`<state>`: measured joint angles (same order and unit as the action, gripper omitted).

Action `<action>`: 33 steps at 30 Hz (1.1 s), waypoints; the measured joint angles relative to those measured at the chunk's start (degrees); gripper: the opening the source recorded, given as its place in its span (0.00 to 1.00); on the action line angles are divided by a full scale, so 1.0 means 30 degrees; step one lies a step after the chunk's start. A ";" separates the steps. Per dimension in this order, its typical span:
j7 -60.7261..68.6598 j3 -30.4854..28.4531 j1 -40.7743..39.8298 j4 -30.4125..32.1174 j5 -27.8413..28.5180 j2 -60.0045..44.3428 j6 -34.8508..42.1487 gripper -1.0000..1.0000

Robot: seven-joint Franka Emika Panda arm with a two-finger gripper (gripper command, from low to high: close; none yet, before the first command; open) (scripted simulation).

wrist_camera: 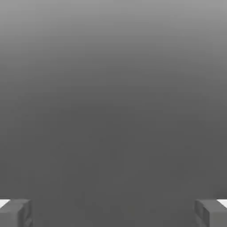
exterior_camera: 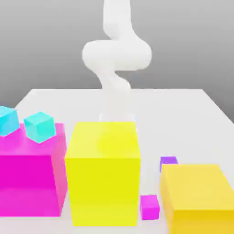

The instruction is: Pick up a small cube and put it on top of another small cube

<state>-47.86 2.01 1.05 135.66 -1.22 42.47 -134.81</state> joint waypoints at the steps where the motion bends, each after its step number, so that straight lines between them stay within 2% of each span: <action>1: -0.0333 0.0336 0.0174 0.0618 -0.0189 -0.0554 -0.0488 0.50; 12: -0.4177 0.4208 0.2375 0.7425 -0.2060 -0.6591 -0.5812 0.50; 17: -0.6781 0.6349 0.3535 1.0781 -0.2412 -1.0663 -0.9121 0.50; 20: -1.0496 0.5973 0.3698 1.1235 0.1579 -1.4101 -1.1661 0.50; 23: -1.3598 0.3151 0.5501 1.0887 0.5751 -1.6166 -1.3161 0.50; 26: -1.4638 -0.0061 0.8397 1.0569 0.7129 -1.7964 -1.4672 0.50; 27: -1.4666 -0.0677 0.9003 1.0507 0.7171 -1.8436 -1.5088 0.00; 33: -1.4747 -0.0984 0.9291 1.0472 0.7270 -1.8673 -1.5331 0.00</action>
<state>-92.10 -0.94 28.92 167.07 20.59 -13.55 -180.81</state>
